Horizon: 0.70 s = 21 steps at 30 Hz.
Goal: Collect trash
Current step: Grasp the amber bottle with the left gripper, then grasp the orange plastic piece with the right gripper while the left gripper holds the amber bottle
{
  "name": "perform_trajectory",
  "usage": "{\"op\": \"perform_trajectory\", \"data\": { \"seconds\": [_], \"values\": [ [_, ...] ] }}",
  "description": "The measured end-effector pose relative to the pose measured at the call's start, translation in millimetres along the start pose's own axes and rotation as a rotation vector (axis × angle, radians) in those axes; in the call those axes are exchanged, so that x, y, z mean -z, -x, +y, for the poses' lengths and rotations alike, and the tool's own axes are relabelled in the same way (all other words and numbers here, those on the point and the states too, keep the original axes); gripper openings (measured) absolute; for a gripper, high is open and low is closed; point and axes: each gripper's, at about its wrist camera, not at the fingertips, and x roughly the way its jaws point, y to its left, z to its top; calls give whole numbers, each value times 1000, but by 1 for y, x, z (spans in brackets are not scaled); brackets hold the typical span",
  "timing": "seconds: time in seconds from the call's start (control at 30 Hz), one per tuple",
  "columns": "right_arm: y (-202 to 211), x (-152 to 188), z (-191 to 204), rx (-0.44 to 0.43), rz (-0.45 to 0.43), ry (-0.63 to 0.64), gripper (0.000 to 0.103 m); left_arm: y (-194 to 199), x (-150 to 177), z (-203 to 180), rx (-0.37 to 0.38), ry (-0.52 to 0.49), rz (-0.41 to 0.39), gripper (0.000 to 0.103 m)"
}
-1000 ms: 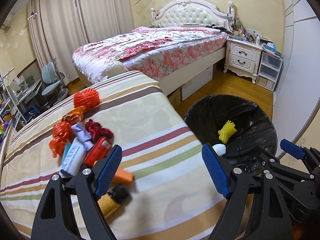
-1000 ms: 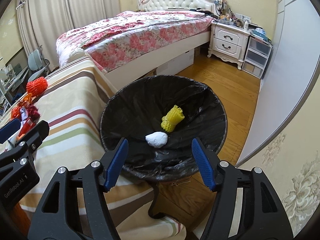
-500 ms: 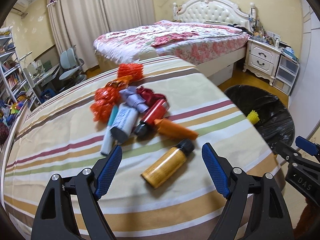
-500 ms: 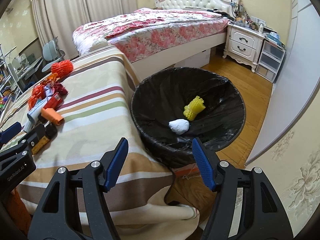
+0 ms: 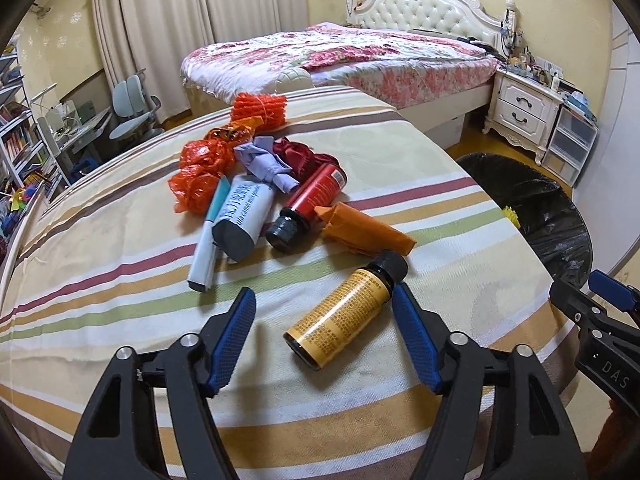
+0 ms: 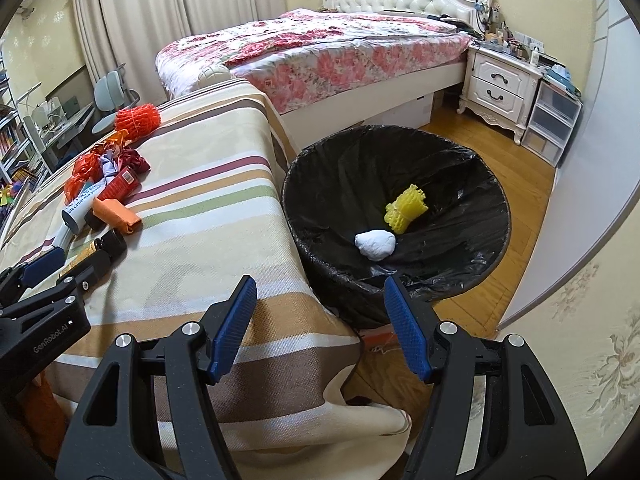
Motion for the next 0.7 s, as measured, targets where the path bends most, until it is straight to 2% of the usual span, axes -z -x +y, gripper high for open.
{"op": "perform_trajectory", "data": {
  "seconds": [0.17,0.47,0.7],
  "values": [
    [-4,0,1,-2,5,-1,65,-2,3,1,41,-4,8,51],
    [-4,-1,10,-9,5,23,65,4,8,2,49,-32,-10,51],
    [-2,-4,27,-27,-3,59,65,9,10,17,32,14,-12,50]
  ]
}}
